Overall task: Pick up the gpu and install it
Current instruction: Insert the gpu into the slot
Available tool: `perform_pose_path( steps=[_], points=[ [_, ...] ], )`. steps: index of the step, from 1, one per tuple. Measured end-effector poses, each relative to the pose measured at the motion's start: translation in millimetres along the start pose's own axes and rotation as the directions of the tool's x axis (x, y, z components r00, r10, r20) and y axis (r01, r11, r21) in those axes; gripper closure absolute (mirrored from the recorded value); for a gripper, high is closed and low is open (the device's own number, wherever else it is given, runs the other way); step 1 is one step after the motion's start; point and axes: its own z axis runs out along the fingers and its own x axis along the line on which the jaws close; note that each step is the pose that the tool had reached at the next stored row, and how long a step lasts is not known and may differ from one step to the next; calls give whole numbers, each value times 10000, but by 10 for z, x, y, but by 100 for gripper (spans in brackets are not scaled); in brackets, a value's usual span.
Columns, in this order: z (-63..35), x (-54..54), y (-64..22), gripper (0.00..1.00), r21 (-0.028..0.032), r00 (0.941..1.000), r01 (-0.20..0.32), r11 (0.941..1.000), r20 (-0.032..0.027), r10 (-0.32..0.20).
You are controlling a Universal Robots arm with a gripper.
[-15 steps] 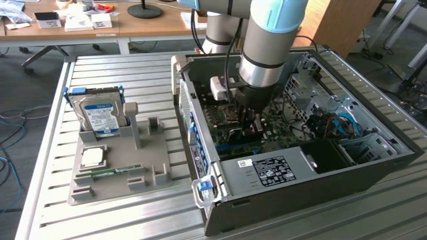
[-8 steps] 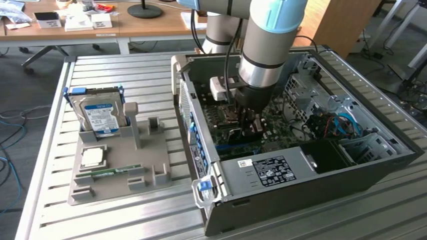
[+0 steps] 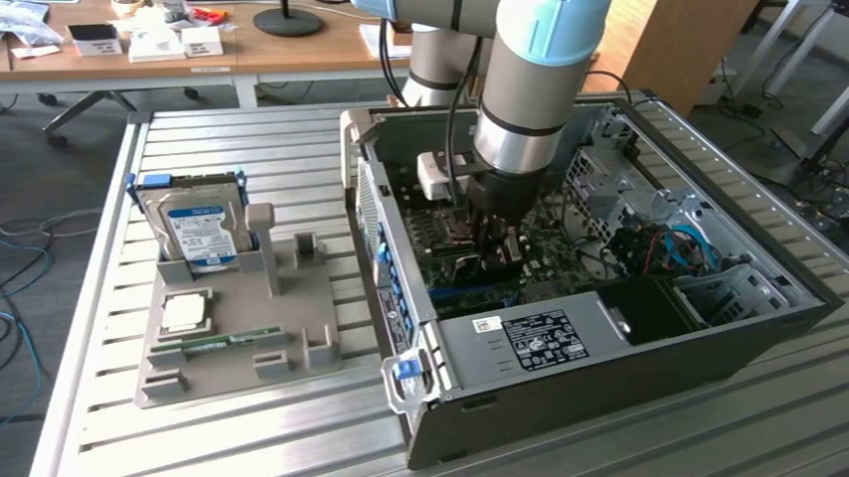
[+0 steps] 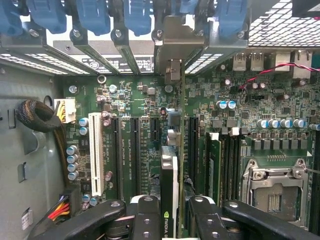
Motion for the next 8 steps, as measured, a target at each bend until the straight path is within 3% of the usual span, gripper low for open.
perform_pose_path(
  steps=[8],
  points=[
    [2,-4,-10,73,-3,10000,-4,10000,0,4]
  ],
)
